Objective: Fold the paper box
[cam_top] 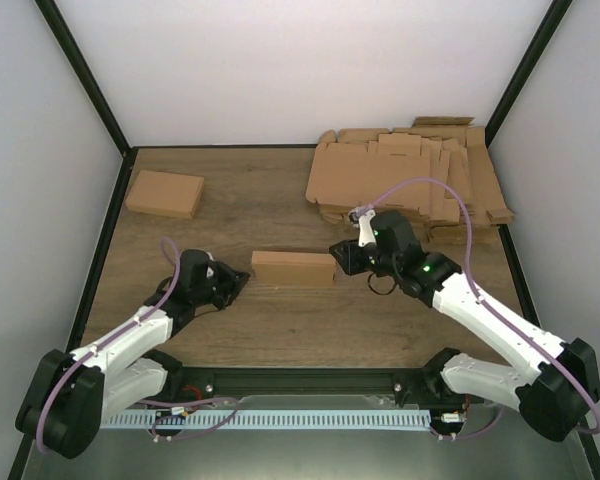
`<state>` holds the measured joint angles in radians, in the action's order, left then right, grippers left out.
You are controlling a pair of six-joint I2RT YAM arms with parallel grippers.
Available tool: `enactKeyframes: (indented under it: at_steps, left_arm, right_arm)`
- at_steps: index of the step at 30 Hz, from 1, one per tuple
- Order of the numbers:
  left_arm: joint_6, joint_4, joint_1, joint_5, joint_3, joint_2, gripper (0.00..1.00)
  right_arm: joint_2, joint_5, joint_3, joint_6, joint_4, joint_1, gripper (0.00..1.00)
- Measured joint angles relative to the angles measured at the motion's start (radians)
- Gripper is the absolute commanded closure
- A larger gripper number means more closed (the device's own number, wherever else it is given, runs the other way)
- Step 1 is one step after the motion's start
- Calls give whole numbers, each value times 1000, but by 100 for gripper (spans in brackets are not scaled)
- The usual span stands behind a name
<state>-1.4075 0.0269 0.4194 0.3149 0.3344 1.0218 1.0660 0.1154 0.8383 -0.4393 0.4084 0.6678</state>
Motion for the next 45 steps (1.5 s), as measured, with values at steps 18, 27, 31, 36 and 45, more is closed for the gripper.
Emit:
enactKeyframes:
  at_steps: [18,27,31,36,45]
  left_arm:
    - [177,-359,0,-208,218,-225,86]
    - [507,-346,-16,-32,449,-15,96]
    - [556,-243,-82,178,454,69,96]
    - [591,-167,-118,362,453,187,96]
    - [629,-98,-119,488,418,218,96]
  right_arm:
    - [109,526,-7,-7,-205,-189,77]
    - [125,685,-72,-64,-290,-291,99]
    - [134,723,-81,-85,-316,-294,99]
    - [163,768,-100,-119,-352,-306,99]
    - [272,819,-107,-163,-385,-314,99]
